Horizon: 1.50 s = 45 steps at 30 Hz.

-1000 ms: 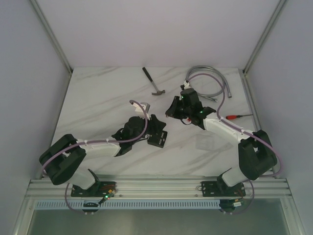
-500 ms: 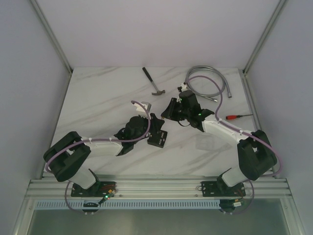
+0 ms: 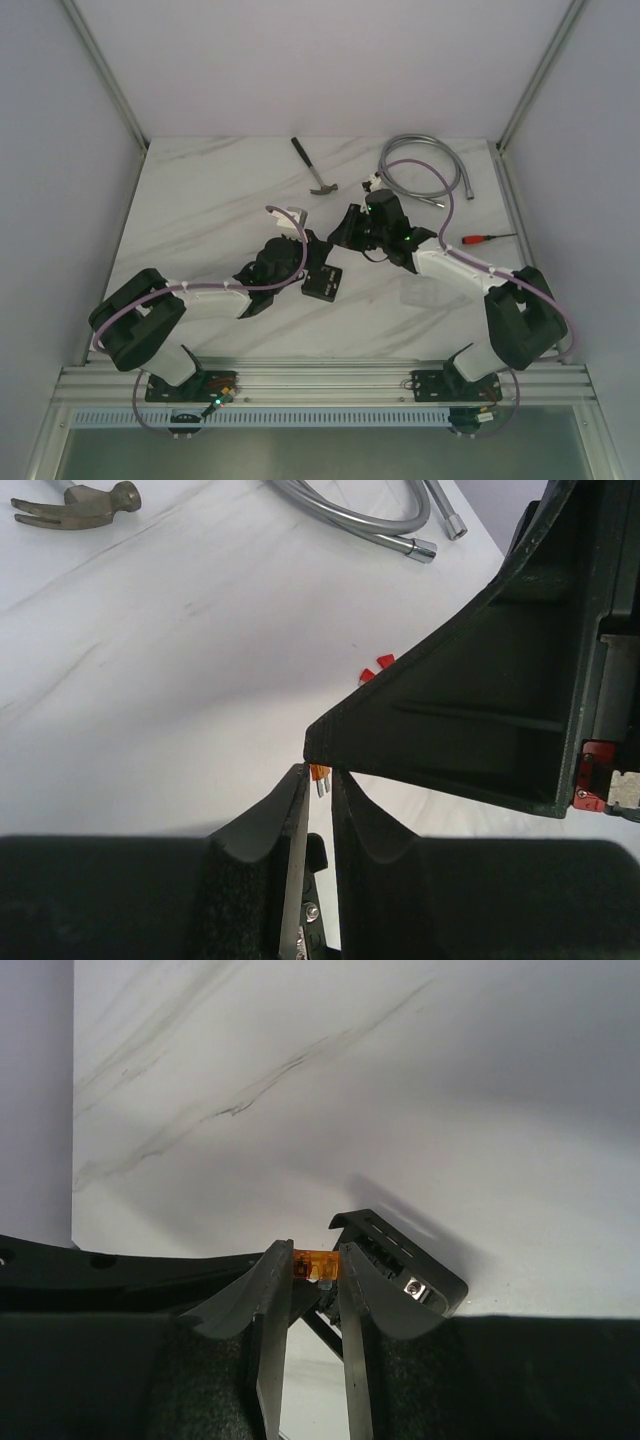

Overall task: Snap on the fuse box
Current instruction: Install the fuse at the fuse box base.

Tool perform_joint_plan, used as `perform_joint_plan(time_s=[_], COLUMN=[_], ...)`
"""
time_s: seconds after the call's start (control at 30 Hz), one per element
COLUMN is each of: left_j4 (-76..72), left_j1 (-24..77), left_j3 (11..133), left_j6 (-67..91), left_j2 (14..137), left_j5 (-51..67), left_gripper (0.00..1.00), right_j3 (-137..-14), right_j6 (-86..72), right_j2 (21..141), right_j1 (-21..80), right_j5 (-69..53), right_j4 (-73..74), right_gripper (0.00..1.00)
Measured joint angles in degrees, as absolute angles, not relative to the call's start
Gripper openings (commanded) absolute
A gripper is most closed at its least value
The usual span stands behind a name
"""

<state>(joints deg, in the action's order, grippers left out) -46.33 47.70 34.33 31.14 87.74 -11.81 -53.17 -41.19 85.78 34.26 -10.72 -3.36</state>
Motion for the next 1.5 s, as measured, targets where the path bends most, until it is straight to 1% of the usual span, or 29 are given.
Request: perform_joint_plan(time_s=[0.13, 0.23, 0.37, 0.43, 0.47, 0.53, 0.6, 0.63, 0.73, 0.9, 1.07, 1.33, 1.5], left_j4=[-46.3, -46.3, -46.3, -46.2, -46.2, -46.2, -46.2, -46.1, -45.6, -44.9, -42.5, -37.7, -34.7], left_j1=[47.7, 47.7, 47.7, 47.7, 47.7, 47.7, 47.7, 47.7, 47.6, 44.9, 40.7, 38.6, 38.3], left_j3=[34.3, 34.3, 34.3, 34.3, 34.3, 34.3, 34.3, 34.3, 34.3, 34.2, 33.7, 33.6, 33.6], left_j6=[31.2, 31.2, 31.2, 31.2, 31.1, 30.9, 30.3, 29.8, 28.0, 24.4, 20.8, 15.2, 12.3], left_j2=[87.7, 87.7, 87.7, 87.7, 87.7, 87.7, 87.5, 87.3, 86.0, 82.7, 78.5, 71.6, 68.3], left_j5=[-11.8, -11.8, -11.8, -11.9, -11.9, -11.8, -11.4, -11.1, -9.5, -1.6, 9.1, 23.9, 30.1], left_gripper=[0.26, 0.23, 0.12, 0.04, 0.03, 0.02, 0.0, 0.0, 0.0, 0.0, 0.0, 0.0, 0.0], right_j3=[-53.1, -52.9, -52.9, -52.9, -52.9, -52.5, -51.8, -51.5, -50.9, -50.9, -50.5, -50.5, -50.3], right_j6=[-41.6, -41.8, -42.0, -42.2, -42.2, -42.2, -42.1, -42.1, -40.9, -34.2, -23.7, -5.1, 2.2], right_j2=[85.5, 85.2, 84.9, 84.7, 84.7, 84.3, 83.6, 83.2, 81.5, 76.5, 71.7, 70.9, 69.6], right_j1=[34.6, 34.7, 34.9, 35.0, 35.0, 35.0, 35.0, 35.0, 35.0, 33.6, 29.0, 27.5, 27.5], right_j5=[-10.7, -10.7, -10.7, -10.9, -10.9, -10.9, -10.9, -10.9, -10.9, -12.7, -21.0, -36.8, -43.8], right_j4=[-3.9, -4.1, -4.2, -4.3, -4.3, -4.7, -5.3, -5.6, -5.8, -5.7, -5.6, -0.4, 1.4], right_gripper=[0.23, 0.23, 0.23, 0.23, 0.24, 0.27, 0.32, 0.36, 0.44, 0.47, 0.48, 0.44, 0.42])
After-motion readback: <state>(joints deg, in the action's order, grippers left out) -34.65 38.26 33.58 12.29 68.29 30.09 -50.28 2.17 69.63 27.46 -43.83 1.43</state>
